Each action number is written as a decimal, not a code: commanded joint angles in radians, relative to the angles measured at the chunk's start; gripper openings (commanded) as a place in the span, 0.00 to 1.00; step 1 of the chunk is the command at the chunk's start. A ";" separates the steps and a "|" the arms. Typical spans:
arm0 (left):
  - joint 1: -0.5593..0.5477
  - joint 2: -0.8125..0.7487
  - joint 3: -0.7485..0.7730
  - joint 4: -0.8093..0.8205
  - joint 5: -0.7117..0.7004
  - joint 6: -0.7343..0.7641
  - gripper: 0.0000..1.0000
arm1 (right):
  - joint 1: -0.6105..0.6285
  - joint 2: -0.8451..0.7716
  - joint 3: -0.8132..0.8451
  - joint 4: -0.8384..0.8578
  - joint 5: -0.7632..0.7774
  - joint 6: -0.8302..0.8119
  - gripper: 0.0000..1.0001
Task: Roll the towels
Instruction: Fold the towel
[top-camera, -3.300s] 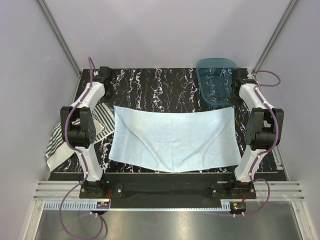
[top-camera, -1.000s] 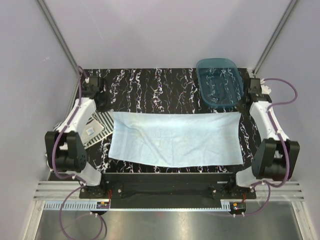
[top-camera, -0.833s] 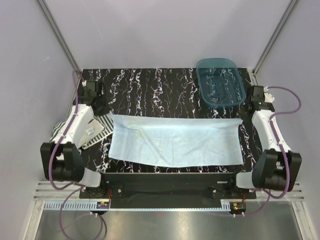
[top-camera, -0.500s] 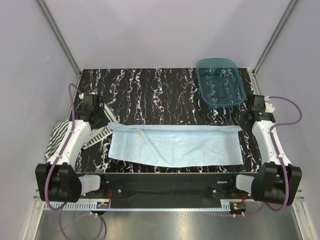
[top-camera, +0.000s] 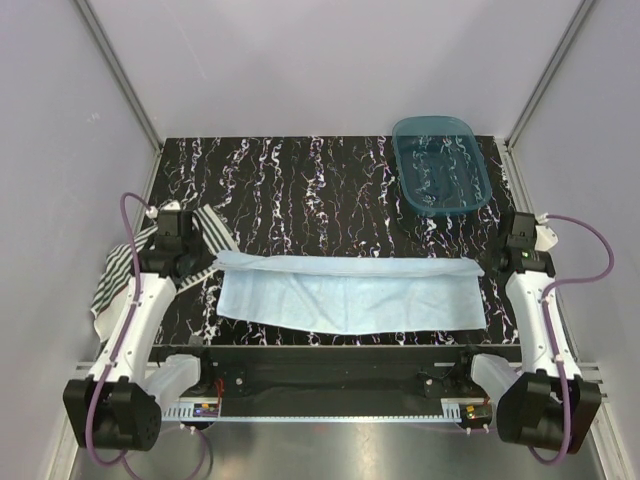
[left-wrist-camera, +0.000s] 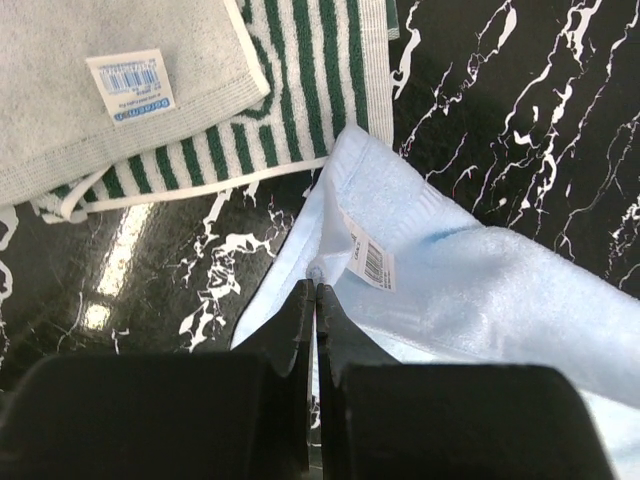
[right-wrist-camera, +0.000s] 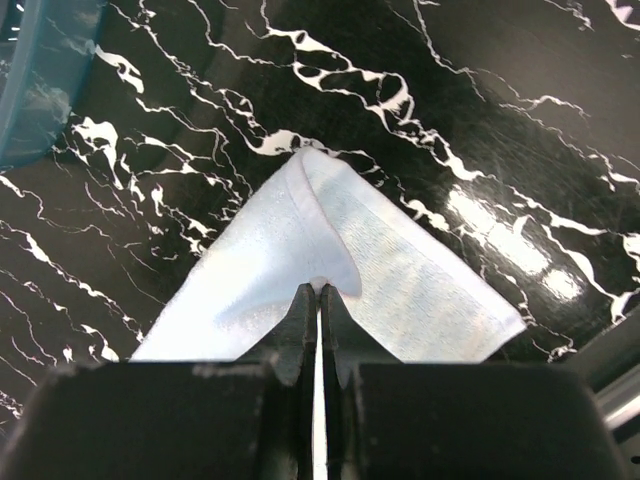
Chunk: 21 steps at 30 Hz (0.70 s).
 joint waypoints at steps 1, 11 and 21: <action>0.007 -0.058 -0.033 0.003 -0.023 -0.047 0.00 | -0.009 -0.057 -0.023 -0.025 0.028 0.025 0.00; 0.007 -0.117 -0.010 -0.098 -0.072 -0.084 0.13 | -0.022 -0.140 -0.081 -0.115 0.039 0.184 0.15; 0.007 -0.289 0.050 -0.216 -0.099 -0.061 0.77 | -0.023 -0.398 -0.110 -0.153 0.119 0.362 0.90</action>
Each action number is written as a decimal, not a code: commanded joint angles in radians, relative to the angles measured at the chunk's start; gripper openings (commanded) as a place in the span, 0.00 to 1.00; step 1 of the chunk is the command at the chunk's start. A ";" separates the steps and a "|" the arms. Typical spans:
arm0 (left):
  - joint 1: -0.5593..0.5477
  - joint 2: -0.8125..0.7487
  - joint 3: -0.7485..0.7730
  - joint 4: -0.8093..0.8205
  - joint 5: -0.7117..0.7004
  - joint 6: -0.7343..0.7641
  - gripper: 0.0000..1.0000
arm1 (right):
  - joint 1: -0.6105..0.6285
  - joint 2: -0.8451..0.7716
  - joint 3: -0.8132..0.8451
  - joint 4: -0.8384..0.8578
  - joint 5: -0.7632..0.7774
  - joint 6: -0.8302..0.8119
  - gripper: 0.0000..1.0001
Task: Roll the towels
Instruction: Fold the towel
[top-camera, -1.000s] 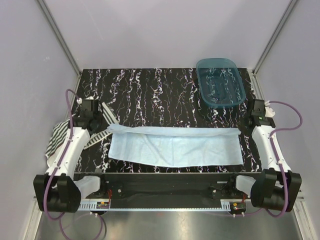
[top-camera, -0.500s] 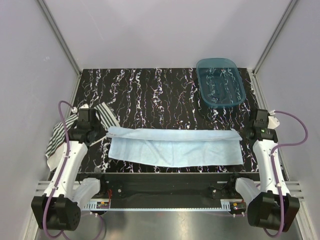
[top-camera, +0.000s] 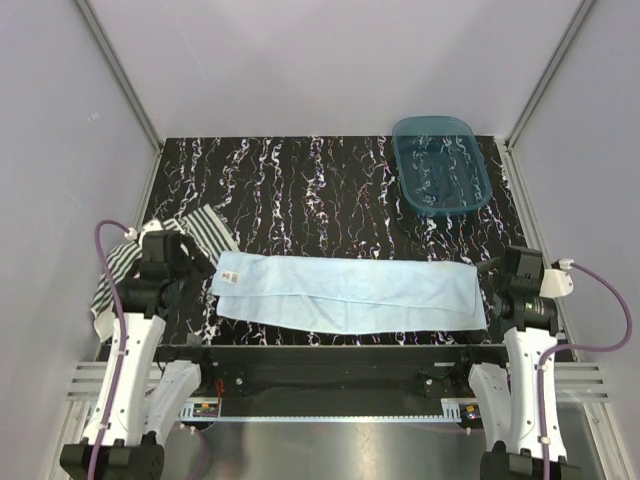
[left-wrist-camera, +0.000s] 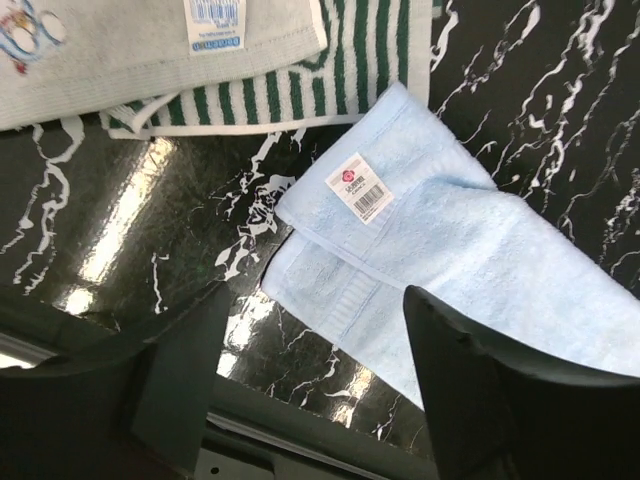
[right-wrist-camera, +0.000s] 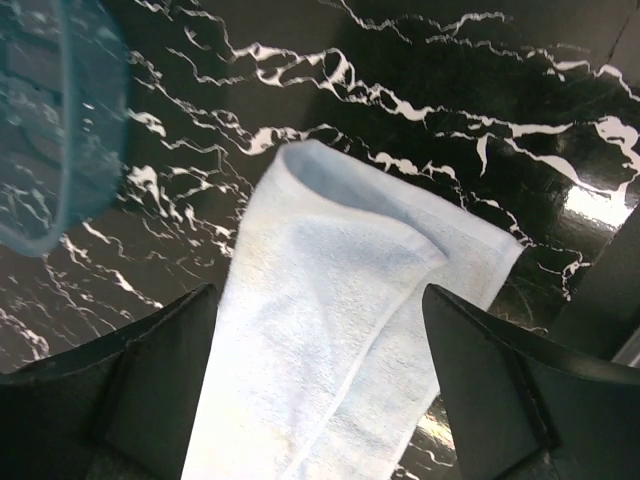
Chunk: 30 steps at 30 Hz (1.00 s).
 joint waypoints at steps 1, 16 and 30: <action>0.005 -0.034 0.073 0.008 -0.046 0.033 0.79 | -0.004 -0.020 0.030 0.029 0.073 0.054 0.91; 0.018 0.457 0.187 0.226 -0.059 0.086 0.76 | -0.005 0.578 0.247 0.302 -0.061 -0.233 0.88; 0.065 0.666 0.097 0.276 0.236 0.054 0.73 | -0.071 0.818 0.215 0.382 -0.158 -0.305 0.77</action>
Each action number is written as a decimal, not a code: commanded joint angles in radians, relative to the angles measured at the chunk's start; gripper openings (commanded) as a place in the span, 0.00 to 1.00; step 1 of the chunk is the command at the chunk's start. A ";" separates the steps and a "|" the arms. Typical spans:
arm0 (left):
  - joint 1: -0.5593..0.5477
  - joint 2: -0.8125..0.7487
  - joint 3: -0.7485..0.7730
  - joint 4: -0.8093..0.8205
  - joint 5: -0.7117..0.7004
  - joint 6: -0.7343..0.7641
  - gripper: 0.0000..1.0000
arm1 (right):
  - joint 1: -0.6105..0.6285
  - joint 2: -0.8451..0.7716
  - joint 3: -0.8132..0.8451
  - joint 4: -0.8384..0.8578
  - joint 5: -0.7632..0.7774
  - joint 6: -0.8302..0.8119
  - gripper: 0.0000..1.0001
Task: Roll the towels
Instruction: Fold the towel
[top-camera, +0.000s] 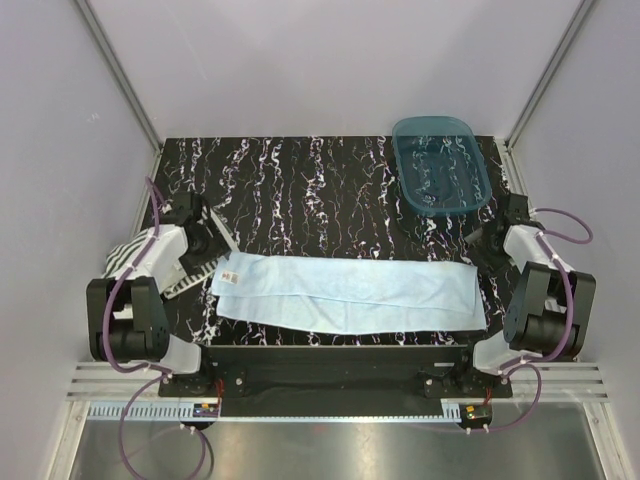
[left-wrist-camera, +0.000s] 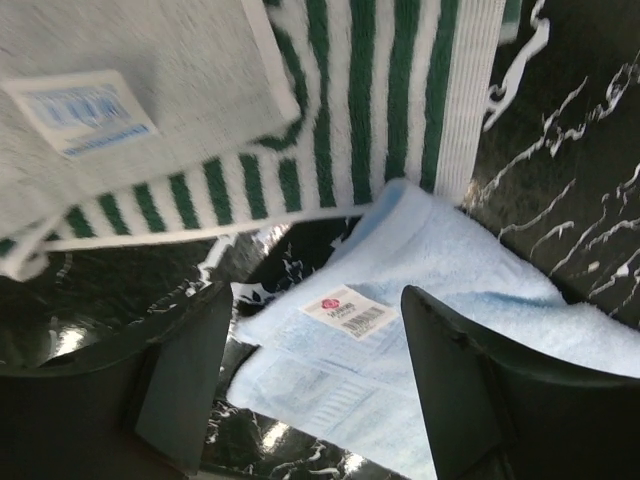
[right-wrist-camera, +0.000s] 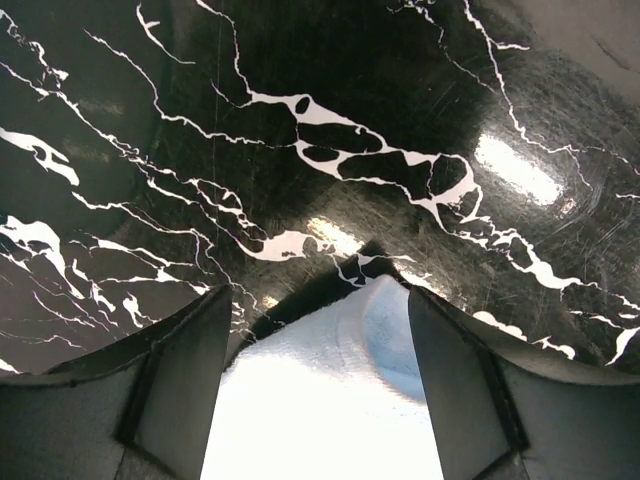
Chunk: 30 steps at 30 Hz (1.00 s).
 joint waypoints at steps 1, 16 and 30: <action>0.000 -0.067 -0.069 0.042 0.135 -0.035 0.73 | -0.004 -0.064 -0.031 0.030 -0.018 -0.017 0.77; 0.000 -0.387 -0.113 -0.004 0.120 0.103 0.73 | -0.035 -0.392 -0.169 -0.120 -0.079 -0.011 0.82; -0.061 -0.457 -0.139 0.013 0.152 0.097 0.73 | -0.035 -0.442 -0.281 -0.178 -0.145 0.089 0.47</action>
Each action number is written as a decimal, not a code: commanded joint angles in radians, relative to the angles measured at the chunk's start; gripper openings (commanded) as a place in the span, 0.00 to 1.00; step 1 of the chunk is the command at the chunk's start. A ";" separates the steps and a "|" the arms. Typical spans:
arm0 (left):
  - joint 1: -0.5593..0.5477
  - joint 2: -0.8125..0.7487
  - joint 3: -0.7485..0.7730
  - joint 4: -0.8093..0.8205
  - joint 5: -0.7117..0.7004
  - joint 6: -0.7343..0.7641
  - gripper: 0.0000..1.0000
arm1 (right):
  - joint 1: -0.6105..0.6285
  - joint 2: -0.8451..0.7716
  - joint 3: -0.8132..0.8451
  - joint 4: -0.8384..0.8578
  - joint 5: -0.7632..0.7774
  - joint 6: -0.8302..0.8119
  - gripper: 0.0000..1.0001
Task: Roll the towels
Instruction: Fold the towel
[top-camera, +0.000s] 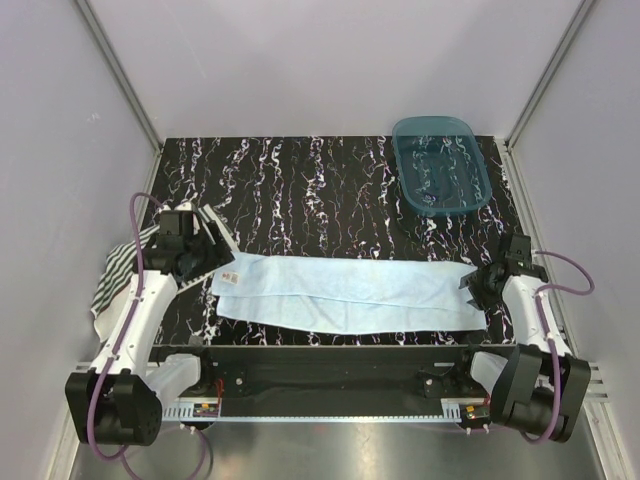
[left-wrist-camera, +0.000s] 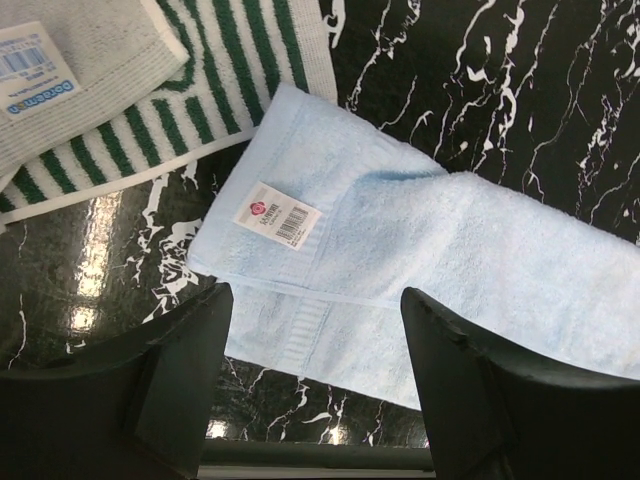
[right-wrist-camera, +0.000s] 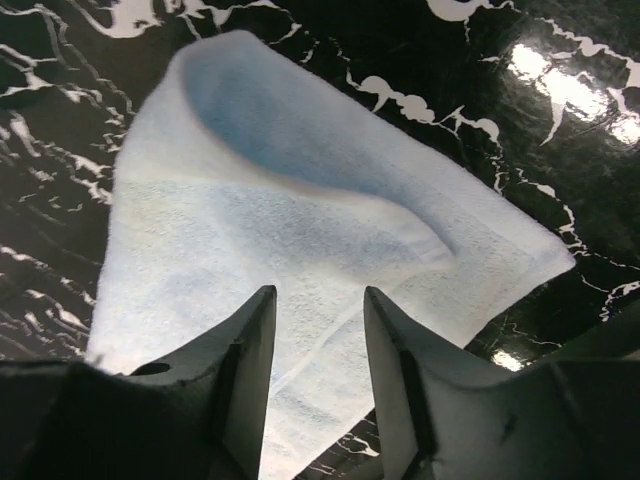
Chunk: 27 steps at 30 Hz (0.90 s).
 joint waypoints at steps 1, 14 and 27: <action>-0.020 -0.022 0.003 0.026 0.020 0.020 0.73 | -0.004 0.061 0.040 0.005 0.055 -0.007 0.48; -0.032 -0.029 0.003 0.021 0.007 0.017 0.74 | 0.040 0.109 0.052 -0.053 -0.038 0.037 0.52; -0.034 -0.023 0.001 0.024 0.016 0.018 0.73 | 0.203 0.252 -0.015 0.071 0.011 0.099 0.36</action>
